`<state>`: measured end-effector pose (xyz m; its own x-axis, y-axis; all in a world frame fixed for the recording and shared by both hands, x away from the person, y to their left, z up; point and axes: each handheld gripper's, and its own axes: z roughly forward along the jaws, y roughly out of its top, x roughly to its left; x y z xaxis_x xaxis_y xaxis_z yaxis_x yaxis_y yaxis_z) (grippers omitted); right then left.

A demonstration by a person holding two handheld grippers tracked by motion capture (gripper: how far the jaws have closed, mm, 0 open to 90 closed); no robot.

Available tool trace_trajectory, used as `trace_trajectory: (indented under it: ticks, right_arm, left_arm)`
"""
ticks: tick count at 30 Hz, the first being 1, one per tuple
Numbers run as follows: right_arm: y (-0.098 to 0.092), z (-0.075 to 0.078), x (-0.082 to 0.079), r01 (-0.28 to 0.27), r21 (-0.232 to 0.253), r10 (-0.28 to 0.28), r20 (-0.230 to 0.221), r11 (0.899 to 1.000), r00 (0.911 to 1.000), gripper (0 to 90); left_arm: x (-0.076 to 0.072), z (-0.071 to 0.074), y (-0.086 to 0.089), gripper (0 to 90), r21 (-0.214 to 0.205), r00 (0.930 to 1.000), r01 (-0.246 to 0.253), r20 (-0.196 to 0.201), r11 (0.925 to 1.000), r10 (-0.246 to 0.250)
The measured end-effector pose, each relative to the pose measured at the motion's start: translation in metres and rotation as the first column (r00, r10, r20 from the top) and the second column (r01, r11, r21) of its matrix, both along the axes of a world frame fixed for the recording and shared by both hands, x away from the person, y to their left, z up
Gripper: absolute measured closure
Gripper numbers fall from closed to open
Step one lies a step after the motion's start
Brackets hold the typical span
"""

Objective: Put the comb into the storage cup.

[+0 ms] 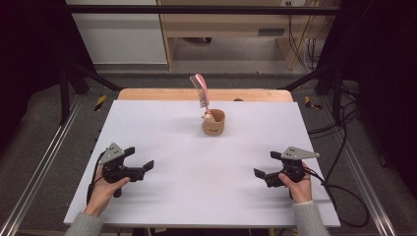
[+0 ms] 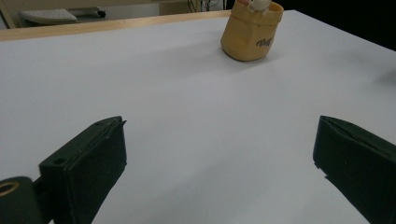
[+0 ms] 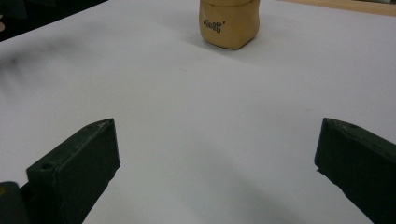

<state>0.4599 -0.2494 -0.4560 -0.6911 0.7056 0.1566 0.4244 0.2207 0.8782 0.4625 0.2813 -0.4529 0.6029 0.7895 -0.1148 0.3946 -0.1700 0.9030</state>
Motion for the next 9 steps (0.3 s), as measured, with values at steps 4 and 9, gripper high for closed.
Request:
trace_trajectory:
  ticks: [4,9]
  right_arm:
    - [0.0003,-0.0004,0.0001,-0.002,-0.002,0.002,-0.002,1.0,1.0,0.3]
    - [0.0007,-0.0009,0.0003,-0.003,-0.006,0.003,-0.002,1.0,1.0,0.3]
  left_arm:
    - [-0.0014,-0.0046,0.0034,2.6,0.011,0.9999,-0.001,-0.016,0.9999,0.001]
    - [-0.0024,-0.0049,0.0046,2.5,0.021,0.9998,-0.002,-0.022,0.9998,0.003]
